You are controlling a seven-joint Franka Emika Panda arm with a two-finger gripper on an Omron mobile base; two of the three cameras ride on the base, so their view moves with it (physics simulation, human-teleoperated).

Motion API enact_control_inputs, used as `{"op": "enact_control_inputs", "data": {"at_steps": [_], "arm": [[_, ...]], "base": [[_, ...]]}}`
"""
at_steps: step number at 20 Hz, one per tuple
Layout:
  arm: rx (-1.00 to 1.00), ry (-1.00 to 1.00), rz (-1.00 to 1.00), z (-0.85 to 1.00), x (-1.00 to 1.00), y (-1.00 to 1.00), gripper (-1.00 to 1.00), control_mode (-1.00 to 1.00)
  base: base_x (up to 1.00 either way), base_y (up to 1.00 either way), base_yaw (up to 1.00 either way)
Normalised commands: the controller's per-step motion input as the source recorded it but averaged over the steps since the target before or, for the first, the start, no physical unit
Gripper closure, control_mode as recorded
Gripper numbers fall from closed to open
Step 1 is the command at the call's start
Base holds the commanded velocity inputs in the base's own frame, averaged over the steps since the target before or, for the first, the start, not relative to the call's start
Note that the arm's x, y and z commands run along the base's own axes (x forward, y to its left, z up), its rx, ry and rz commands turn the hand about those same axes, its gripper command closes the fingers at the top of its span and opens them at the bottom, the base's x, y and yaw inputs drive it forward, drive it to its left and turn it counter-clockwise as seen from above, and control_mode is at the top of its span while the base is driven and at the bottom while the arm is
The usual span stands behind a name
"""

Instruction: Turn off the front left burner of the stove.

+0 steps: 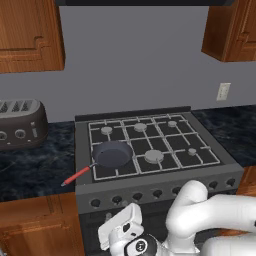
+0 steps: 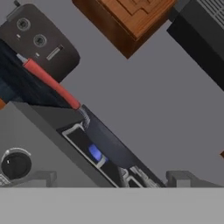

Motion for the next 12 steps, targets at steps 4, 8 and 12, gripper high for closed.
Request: {"op": "enact_control_inputs", "data": {"at_steps": [4,8,12], "arm": [[0.02,0.0,0.03,-0.06,0.13,0.18,-1.0,-1.0],[0.0,0.0,0.04,-0.05,0.04,0.0,-1.0,-1.0],[0.0,0.0,0.03,-0.04,0.0,0.03,-1.0,-1.0]], "base": [[0.0,0.0,0.0],[0.0,0.0,0.0],[0.0,0.0,0.0]]}}
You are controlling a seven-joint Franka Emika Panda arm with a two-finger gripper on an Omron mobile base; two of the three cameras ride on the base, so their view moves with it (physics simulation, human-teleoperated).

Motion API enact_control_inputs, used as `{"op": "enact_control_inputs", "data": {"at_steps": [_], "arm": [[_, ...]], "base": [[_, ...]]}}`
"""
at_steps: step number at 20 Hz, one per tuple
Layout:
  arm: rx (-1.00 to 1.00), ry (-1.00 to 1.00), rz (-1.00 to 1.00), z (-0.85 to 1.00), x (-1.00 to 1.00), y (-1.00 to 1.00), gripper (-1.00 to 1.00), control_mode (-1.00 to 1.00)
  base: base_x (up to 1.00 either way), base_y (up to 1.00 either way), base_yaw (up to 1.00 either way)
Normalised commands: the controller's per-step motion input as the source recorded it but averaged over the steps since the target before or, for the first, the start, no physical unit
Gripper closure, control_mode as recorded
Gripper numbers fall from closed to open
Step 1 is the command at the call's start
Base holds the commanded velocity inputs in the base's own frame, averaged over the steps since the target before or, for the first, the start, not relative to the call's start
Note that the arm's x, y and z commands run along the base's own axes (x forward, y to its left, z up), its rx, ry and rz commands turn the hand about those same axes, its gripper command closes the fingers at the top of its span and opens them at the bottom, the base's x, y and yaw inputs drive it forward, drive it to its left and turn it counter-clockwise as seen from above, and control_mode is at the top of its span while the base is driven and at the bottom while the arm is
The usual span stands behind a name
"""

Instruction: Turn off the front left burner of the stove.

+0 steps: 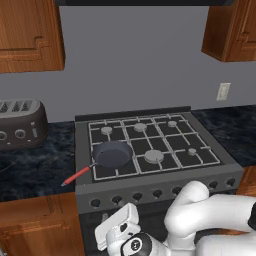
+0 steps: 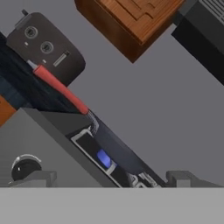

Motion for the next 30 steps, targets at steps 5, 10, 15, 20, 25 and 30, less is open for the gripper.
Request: {"op": "enact_control_inputs", "data": {"at_steps": [5,10,15,20,25,30], "arm": [[0.0,0.0,0.02,-0.04,0.13,0.04,-1.0,-1.0],[0.0,0.0,0.02,-0.05,0.24,0.04,-1.0,-1.0],[0.0,0.0,0.03,-0.17,0.17,0.08,-1.0,-1.0],[0.0,-0.02,0.02,-0.14,0.04,0.04,-1.0,-1.0],[0.0,-0.02,0.02,-0.08,0.07,0.01,-1.0,-1.0],[0.0,0.0,0.01,-0.23,0.19,0.06,-1.0,-1.0]], "base": [[0.0,0.0,0.0],[0.0,0.0,0.0],[0.0,0.0,0.0],[0.0,0.0,0.0],[0.0,0.0,0.0],[0.0,0.0,0.0]]}}
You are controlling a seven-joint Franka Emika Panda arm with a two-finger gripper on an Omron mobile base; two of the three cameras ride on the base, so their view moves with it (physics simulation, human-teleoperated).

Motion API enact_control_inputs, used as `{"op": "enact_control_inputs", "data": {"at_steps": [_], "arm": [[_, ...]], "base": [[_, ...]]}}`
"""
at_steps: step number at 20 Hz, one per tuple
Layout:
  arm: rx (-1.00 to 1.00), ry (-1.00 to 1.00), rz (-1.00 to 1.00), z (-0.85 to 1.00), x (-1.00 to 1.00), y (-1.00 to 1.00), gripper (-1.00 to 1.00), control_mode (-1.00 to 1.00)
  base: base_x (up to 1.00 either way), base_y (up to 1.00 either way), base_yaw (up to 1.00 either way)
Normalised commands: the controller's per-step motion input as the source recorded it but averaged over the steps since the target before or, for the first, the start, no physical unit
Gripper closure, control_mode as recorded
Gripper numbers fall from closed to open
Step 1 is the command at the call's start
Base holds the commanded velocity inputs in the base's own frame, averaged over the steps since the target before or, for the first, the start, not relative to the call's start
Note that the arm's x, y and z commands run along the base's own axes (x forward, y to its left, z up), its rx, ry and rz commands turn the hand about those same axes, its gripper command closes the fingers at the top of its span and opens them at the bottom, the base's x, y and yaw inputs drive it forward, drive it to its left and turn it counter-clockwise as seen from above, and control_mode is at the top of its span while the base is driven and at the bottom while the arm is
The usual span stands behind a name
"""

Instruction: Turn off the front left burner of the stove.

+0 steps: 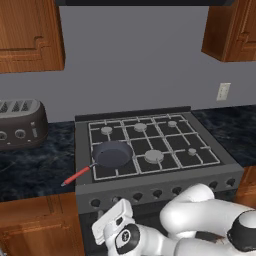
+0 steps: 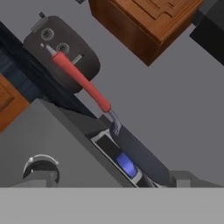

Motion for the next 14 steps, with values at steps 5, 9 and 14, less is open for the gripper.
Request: {"op": "enact_control_inputs", "data": {"at_steps": [5,9,14], "arm": [[0.0,-0.01,0.0,-0.14,0.24,0.04,-1.0,-1.0],[0.0,0.0,0.0,-0.2,0.17,0.09,-1.0,-1.0],[0.01,-0.01,0.0,-0.2,0.01,0.21,-1.0,-1.0]], "base": [[0.0,0.0,0.0],[0.0,0.0,0.0],[0.0,0.0,0.0]]}}
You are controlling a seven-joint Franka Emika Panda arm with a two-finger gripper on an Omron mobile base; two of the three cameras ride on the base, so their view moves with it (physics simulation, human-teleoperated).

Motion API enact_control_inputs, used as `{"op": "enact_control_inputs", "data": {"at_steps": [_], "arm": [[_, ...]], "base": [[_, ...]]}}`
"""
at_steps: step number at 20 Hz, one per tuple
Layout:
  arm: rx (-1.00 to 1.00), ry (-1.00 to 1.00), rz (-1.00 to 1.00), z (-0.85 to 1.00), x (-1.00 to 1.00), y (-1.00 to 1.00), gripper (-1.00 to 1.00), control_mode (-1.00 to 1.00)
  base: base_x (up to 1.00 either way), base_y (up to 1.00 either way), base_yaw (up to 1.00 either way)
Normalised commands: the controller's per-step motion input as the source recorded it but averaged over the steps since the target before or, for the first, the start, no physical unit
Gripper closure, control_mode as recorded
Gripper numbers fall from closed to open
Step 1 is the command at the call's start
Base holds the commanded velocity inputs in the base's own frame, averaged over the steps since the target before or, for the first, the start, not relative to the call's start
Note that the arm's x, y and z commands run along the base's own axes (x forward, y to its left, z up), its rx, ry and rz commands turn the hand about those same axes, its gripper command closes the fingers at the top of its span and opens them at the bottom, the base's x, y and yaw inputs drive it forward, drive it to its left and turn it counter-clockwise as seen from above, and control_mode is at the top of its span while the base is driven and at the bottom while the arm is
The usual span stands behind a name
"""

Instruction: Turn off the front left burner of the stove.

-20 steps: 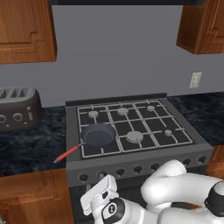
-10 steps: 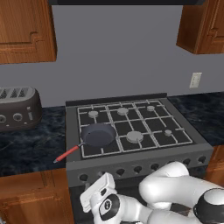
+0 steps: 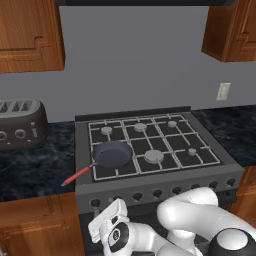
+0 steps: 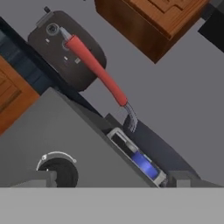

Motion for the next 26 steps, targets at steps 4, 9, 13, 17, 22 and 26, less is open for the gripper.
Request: {"op": "enact_control_inputs", "data": {"at_steps": [4,9,13,17,22,26], "arm": [[0.01,-0.03,0.0,-0.14,0.09,0.25,-1.0,-1.0],[0.0,-0.02,0.0,-0.19,0.08,0.18,-1.0,-1.0],[0.0,-0.02,0.0,-0.19,0.08,0.03,-1.0,-1.0],[0.0,-0.01,0.0,-0.15,0.28,0.0,-1.0,-1.0],[0.0,-0.01,0.0,-0.08,0.4,0.0,-1.0,-1.0],[0.0,-0.02,0.0,-0.15,0.3,0.01,-1.0,-1.0]], "base": [[0.0,0.0,0.0],[0.0,0.0,0.0],[0.0,0.0,0.0],[0.0,0.0,0.0],[0.0,0.0,0.0],[0.0,0.0,0.0]]}}
